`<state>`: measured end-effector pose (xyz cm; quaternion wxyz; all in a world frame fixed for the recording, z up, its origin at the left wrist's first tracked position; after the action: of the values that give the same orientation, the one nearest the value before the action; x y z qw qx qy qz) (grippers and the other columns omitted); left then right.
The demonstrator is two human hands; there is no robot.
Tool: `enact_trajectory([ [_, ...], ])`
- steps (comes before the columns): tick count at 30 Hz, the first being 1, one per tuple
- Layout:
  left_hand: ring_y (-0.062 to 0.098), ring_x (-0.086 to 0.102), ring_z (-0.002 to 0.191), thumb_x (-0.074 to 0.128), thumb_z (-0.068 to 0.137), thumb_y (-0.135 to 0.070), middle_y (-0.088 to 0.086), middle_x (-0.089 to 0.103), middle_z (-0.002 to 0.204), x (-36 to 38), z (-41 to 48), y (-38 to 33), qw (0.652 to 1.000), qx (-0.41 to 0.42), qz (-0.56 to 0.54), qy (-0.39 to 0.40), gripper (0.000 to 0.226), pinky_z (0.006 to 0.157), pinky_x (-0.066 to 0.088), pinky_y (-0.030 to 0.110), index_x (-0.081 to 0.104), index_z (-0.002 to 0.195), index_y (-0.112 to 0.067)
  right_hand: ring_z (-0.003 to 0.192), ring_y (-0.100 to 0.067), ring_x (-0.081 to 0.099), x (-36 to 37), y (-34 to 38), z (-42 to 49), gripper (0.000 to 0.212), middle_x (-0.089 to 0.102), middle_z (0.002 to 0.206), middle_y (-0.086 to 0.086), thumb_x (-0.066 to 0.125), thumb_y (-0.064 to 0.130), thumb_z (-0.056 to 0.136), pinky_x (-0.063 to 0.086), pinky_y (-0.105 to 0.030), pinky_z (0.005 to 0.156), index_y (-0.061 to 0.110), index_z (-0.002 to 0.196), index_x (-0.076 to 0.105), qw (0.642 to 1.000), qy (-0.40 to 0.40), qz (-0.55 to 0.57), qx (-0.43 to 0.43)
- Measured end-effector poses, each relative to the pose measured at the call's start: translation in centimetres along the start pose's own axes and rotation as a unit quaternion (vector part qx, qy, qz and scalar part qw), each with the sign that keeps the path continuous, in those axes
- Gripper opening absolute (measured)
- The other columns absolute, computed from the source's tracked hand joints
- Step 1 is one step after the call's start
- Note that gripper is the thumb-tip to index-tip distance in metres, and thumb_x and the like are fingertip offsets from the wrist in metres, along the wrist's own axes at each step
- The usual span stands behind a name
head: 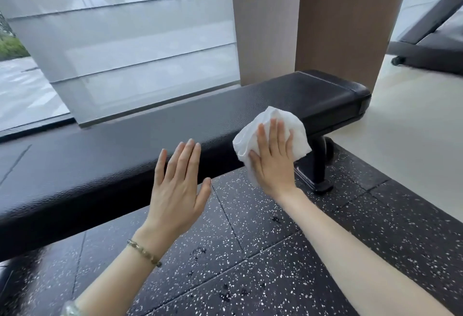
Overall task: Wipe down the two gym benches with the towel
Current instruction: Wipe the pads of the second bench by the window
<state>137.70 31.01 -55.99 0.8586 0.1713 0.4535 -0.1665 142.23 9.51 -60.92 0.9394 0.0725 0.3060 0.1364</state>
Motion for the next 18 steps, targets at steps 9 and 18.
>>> enact_trajectory([
  [9, 0.028, 0.022, 0.141, 0.027, 0.094, -0.039, 0.015, 0.029, 0.151, 1.4, 4.5, -4.6, 1.000, -0.014, -0.014, -0.005, 0.063, 0.117, 0.008, 0.048, 0.030, 0.144, -0.002, 0.146, -0.025, -0.004, 0.6, -3.4, -1.2, 0.056, -0.015, 0.158, -0.001, 0.019, 0.043, 0.102, 0.002, -0.048, 0.117, 0.025, 0.151, -0.001, 0.988, -0.014, -0.011, -0.156],
  [18, 0.028, 0.023, 0.141, 0.029, 0.094, -0.038, 0.014, 0.030, 0.151, 2.4, 7.4, -9.0, 1.000, 0.011, 0.014, 0.013, 0.063, 0.116, 0.010, 0.049, 0.030, 0.144, -0.001, 0.145, -0.033, -0.003, 0.9, -8.0, -0.4, 0.061, -0.016, 0.157, -0.008, 0.025, 0.038, 0.101, 0.004, -0.059, 0.113, 0.020, 0.151, -0.004, 0.996, -0.052, 0.036, -0.065],
])
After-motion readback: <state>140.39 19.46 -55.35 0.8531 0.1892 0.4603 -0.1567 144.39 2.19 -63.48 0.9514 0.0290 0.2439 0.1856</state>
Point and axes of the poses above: each hand's wrist, its own z-axis towards the middle knuckle, its own x-axis out of the palm, y = z × x, the point moved 3 cm from there along z, towards the middle knuckle
